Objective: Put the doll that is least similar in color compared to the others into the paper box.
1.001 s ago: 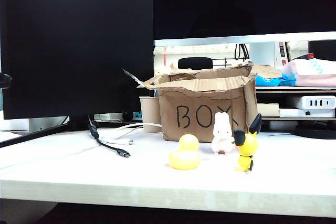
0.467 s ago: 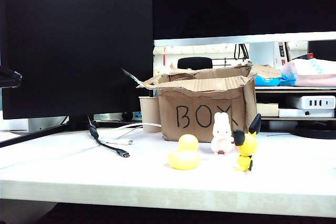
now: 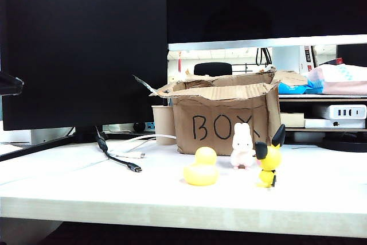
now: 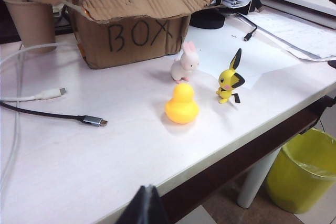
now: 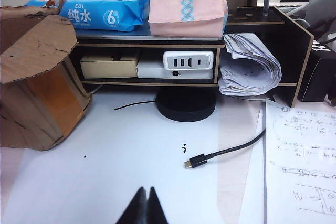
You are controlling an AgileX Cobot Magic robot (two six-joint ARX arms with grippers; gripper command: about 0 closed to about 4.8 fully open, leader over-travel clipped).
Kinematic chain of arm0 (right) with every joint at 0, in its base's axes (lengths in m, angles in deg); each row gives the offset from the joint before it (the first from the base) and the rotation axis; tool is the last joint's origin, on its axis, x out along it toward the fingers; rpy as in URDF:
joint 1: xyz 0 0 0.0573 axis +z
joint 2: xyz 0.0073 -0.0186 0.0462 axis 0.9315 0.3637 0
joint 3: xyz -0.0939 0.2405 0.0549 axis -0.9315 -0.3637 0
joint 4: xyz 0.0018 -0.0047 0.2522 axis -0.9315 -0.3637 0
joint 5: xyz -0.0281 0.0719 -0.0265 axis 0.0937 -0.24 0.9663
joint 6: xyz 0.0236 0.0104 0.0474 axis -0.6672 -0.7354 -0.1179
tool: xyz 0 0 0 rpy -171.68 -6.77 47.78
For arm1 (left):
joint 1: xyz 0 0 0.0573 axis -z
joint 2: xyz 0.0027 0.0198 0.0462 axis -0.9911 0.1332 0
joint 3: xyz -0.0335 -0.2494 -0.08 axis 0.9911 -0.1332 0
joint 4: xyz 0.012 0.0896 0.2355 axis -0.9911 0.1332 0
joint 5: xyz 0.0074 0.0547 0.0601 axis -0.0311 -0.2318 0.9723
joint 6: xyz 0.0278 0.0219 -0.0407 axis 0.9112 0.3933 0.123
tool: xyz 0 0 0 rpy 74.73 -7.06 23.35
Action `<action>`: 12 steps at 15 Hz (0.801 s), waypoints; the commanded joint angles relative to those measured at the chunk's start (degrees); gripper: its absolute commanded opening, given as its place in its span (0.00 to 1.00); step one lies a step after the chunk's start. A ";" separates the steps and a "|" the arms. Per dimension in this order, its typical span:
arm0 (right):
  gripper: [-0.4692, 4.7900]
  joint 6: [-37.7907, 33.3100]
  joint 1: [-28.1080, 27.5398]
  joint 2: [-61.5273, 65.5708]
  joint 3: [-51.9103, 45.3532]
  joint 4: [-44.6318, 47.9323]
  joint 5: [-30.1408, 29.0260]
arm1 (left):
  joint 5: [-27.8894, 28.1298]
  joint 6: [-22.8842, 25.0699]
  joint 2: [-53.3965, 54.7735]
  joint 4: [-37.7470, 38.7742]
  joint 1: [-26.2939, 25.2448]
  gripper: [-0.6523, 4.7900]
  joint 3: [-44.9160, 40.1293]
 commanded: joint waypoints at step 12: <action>0.08 -10.78 0.04 0.00 -0.28 5.09 -17.20 | -0.17 0.04 -0.02 0.79 0.00 0.11 -0.07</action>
